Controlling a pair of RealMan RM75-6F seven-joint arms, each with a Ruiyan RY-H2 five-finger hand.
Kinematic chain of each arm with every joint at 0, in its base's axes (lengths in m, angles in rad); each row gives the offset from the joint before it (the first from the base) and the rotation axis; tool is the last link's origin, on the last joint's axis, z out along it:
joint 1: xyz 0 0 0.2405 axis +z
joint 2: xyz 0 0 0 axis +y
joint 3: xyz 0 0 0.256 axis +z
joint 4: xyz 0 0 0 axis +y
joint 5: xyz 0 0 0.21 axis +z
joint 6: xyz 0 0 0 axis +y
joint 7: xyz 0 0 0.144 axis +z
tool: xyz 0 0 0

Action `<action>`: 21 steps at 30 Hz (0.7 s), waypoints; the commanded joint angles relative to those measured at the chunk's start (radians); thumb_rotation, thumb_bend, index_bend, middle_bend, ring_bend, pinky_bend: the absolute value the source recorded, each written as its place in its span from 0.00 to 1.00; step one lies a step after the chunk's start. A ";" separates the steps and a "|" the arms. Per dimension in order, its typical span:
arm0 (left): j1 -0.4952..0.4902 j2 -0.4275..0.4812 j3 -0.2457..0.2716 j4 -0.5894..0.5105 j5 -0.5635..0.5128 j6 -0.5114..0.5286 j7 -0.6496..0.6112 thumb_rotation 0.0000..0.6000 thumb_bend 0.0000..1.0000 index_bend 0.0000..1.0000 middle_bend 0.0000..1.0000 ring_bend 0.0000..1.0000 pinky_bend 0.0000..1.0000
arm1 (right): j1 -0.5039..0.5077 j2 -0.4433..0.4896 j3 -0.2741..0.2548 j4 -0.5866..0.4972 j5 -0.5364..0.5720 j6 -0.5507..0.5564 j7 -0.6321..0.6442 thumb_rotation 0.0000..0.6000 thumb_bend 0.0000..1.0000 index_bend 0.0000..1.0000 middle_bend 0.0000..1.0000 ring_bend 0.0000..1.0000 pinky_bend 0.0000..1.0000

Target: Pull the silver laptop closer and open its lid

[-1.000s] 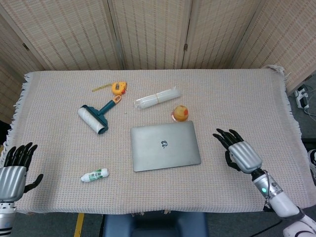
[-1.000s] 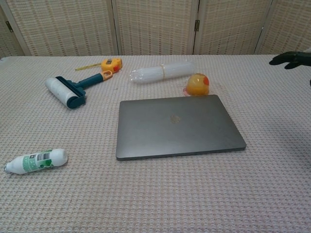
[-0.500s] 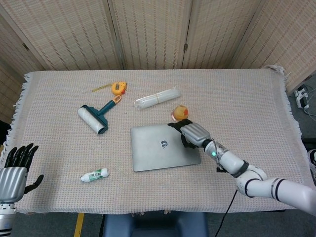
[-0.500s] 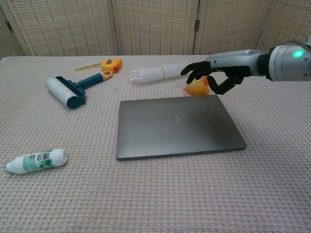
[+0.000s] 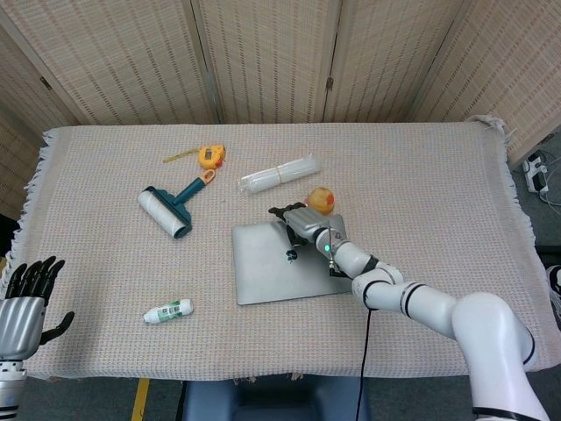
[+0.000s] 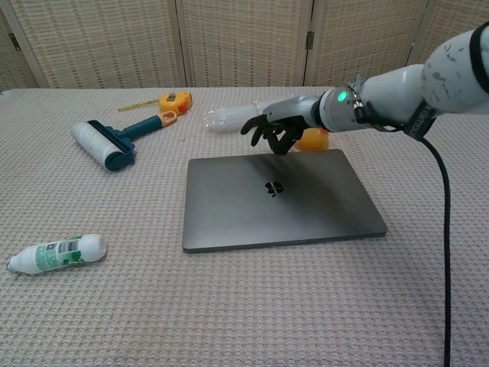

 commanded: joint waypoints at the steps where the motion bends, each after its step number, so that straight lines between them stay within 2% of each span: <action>1: 0.001 0.000 0.000 0.002 -0.003 -0.001 -0.003 1.00 0.32 0.12 0.10 0.10 0.00 | 0.038 -0.044 -0.026 0.057 0.036 -0.030 -0.003 1.00 0.96 0.00 0.16 0.08 0.00; 7: 0.000 -0.001 0.001 0.005 -0.005 -0.007 -0.005 1.00 0.32 0.12 0.10 0.10 0.00 | 0.056 -0.070 -0.046 0.093 0.044 -0.042 0.004 1.00 0.96 0.00 0.16 0.08 0.00; 13: 0.001 -0.001 0.001 0.007 -0.005 -0.007 -0.010 1.00 0.32 0.12 0.10 0.10 0.00 | 0.048 -0.059 -0.048 0.071 0.032 -0.031 0.014 1.00 0.96 0.00 0.16 0.08 0.00; 21: -0.006 -0.011 0.003 0.014 0.001 -0.016 -0.016 1.00 0.32 0.12 0.10 0.10 0.00 | -0.014 0.055 -0.084 -0.145 -0.023 0.036 0.006 1.00 0.96 0.00 0.16 0.08 0.00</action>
